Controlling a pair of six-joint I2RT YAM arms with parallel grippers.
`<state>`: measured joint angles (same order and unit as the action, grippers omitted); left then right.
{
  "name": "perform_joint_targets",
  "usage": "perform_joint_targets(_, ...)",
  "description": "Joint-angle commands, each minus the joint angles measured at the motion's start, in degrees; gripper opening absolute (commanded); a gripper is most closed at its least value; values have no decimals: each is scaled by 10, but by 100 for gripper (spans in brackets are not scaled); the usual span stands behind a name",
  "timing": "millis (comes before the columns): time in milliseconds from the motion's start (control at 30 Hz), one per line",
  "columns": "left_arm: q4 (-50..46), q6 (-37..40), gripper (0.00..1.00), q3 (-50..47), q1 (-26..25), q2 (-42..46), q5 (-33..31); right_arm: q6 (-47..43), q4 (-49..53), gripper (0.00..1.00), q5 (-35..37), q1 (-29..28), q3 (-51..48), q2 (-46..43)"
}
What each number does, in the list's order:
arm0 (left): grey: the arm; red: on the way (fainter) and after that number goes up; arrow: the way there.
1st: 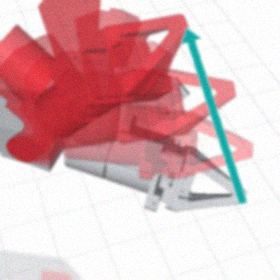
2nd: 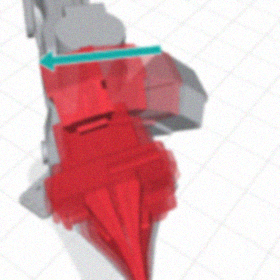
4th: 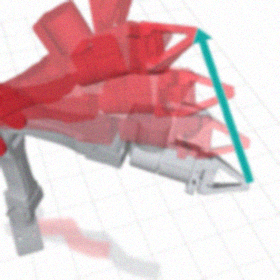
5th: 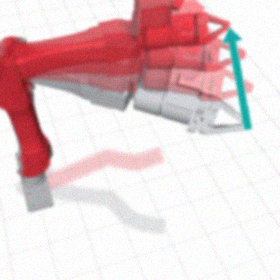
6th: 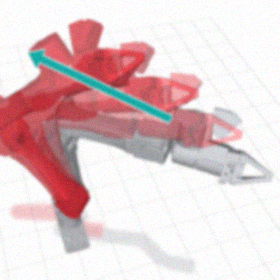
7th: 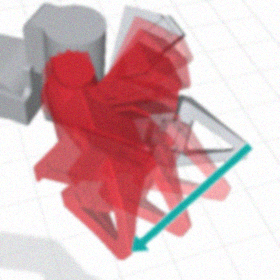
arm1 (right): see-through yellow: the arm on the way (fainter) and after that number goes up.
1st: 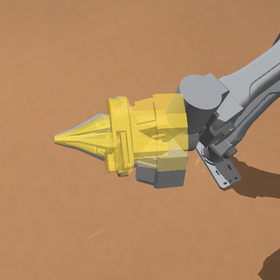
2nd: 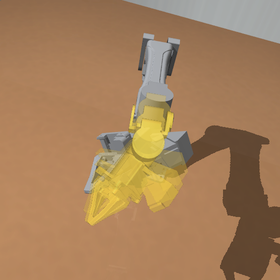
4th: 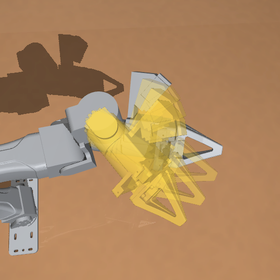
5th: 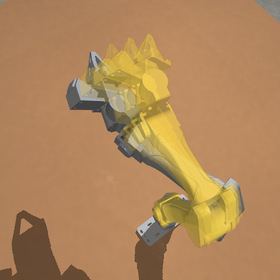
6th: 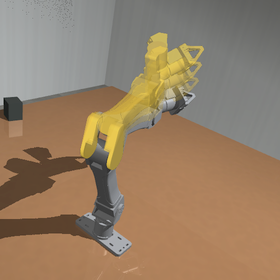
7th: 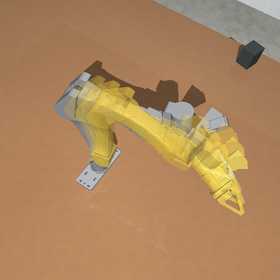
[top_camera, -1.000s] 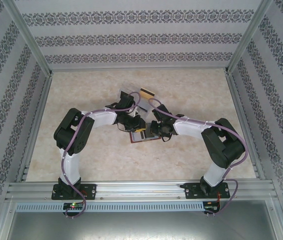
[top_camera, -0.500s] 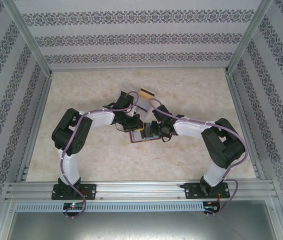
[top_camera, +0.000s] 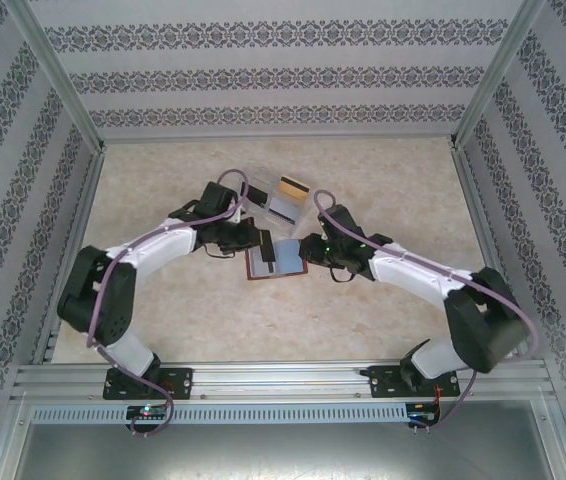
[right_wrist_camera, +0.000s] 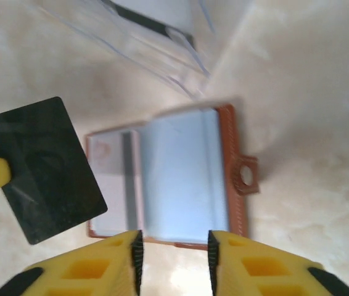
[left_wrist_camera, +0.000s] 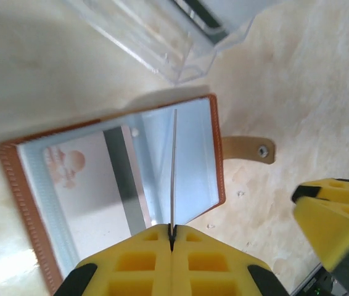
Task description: Take the credit cards out of the card holder
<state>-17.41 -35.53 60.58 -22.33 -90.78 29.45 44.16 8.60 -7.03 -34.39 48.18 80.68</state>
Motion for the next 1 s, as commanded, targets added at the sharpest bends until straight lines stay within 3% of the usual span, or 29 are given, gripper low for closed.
perform_joint_targets(0, -29, 25, 0, 5, 13, 32, -14, -4, -34, 46, -19, -7, -9, -22)
perform_joint_targets(167, -8, 1, 0, 3, 40, 66, 52, 20, -87, 61, -88, -2, -3, -16)
perform_joint_targets(333, 102, -89, 0, -12, 70, 97, 188, 59, -190, 76, -173, 3, 9, 7)
perform_joint_targets(500, 140, -134, 0, -11, 88, 119, 232, 105, -257, 78, -230, 13, 35, 34)
perform_joint_targets(667, 203, -189, 0, -20, 98, 117, 263, 149, -310, 72, -275, 20, 58, 57)
perform_joint_targets(800, 216, -205, 0, -21, 102, 115, 266, 160, -346, 56, -298, 30, 61, 59)
perform_joint_targets(967, 230, -221, 0, -27, 108, 115, 271, 171, -365, 44, -302, 39, 58, 54)
